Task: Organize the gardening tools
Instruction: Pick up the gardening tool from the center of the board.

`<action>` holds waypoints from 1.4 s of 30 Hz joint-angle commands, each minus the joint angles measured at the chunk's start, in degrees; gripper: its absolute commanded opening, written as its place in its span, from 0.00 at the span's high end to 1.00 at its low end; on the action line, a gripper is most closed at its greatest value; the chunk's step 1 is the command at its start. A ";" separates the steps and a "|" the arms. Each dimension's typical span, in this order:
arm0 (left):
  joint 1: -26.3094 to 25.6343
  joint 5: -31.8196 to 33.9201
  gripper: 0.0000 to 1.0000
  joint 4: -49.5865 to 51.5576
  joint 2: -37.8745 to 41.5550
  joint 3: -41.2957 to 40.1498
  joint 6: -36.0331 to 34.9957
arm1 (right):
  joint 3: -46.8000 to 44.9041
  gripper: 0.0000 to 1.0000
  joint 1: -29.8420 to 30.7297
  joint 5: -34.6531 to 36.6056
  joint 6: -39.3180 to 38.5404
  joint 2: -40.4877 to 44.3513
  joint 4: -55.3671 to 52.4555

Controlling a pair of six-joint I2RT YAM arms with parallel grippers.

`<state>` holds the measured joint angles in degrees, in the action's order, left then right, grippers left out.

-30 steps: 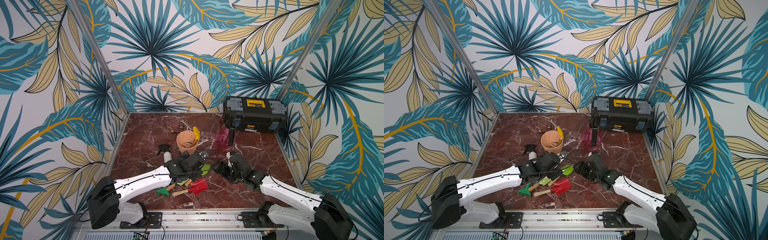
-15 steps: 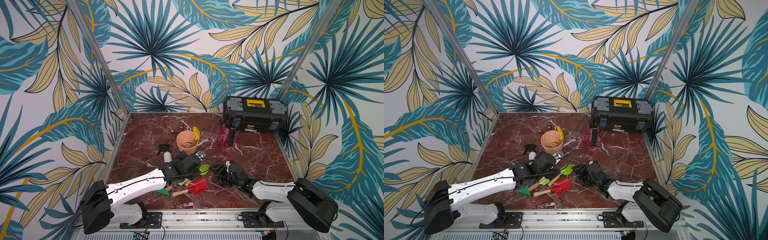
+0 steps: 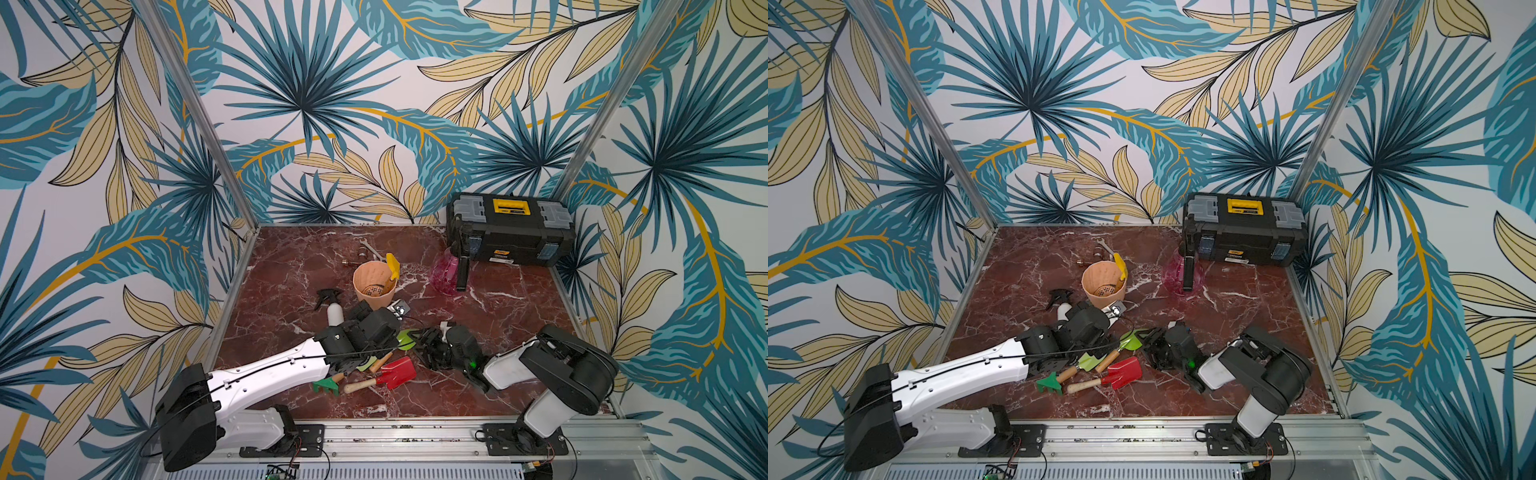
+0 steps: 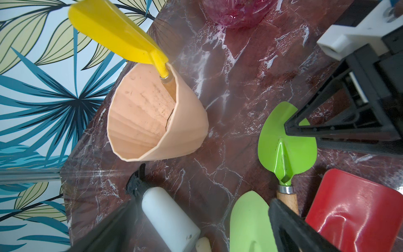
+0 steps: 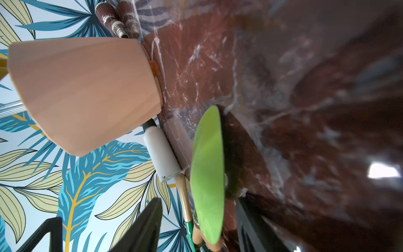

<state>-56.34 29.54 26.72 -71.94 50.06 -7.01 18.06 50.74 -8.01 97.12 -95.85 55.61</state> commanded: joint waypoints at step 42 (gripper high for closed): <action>-0.22 2.20 0.00 -0.62 1.44 -0.67 -1.02 | 4.21 1.00 1.03 3.08 -4.16 -3.97 5.13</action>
<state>-56.38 30.87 26.39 -71.90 49.63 -7.55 21.96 51.75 -5.17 94.00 -99.33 60.07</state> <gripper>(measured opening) 0.998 0.059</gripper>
